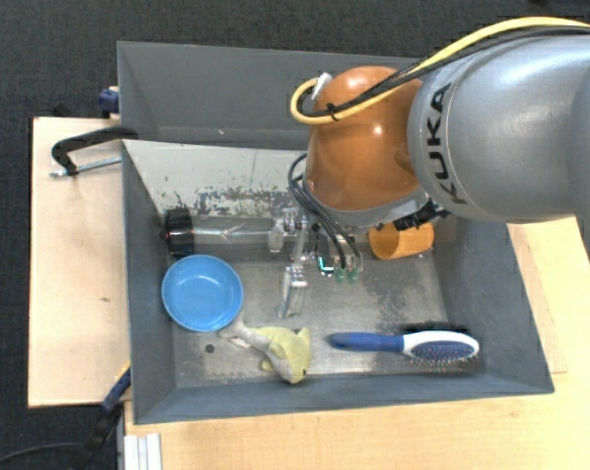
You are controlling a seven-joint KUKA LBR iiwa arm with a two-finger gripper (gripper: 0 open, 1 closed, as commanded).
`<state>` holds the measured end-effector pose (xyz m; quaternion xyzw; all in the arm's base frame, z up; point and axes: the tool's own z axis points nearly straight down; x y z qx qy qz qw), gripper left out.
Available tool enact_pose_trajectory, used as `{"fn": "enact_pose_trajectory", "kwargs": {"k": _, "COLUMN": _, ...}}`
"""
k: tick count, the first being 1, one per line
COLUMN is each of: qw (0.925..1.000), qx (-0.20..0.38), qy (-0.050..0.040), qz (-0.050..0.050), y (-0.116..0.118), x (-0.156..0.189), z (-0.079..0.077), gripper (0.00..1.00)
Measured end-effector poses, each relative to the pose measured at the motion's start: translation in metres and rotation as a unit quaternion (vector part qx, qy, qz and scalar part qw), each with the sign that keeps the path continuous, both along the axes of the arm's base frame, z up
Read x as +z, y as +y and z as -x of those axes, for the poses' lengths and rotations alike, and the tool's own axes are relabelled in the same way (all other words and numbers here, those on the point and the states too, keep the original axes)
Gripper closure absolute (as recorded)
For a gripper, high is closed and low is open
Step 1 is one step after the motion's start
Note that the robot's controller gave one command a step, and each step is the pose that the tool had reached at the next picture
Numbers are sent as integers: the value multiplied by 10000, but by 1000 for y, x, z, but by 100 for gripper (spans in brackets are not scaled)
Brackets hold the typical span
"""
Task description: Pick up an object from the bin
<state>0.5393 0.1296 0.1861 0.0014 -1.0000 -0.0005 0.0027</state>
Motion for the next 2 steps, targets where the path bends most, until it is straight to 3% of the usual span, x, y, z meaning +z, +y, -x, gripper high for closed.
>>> {"fn": "enact_pose_trajectory", "kwargs": {"k": 1, "qw": 9942, "qx": -1075, "qy": 12, "qz": 6, "y": 67, "x": -113, "z": 48, "gripper": 0}}
{"fn": "enact_pose_trajectory", "kwargs": {"k": 2, "qw": 9940, "qx": -1091, "qy": -18, "qz": 0, "y": 65, "x": -110, "z": 46, "gripper": 100}}
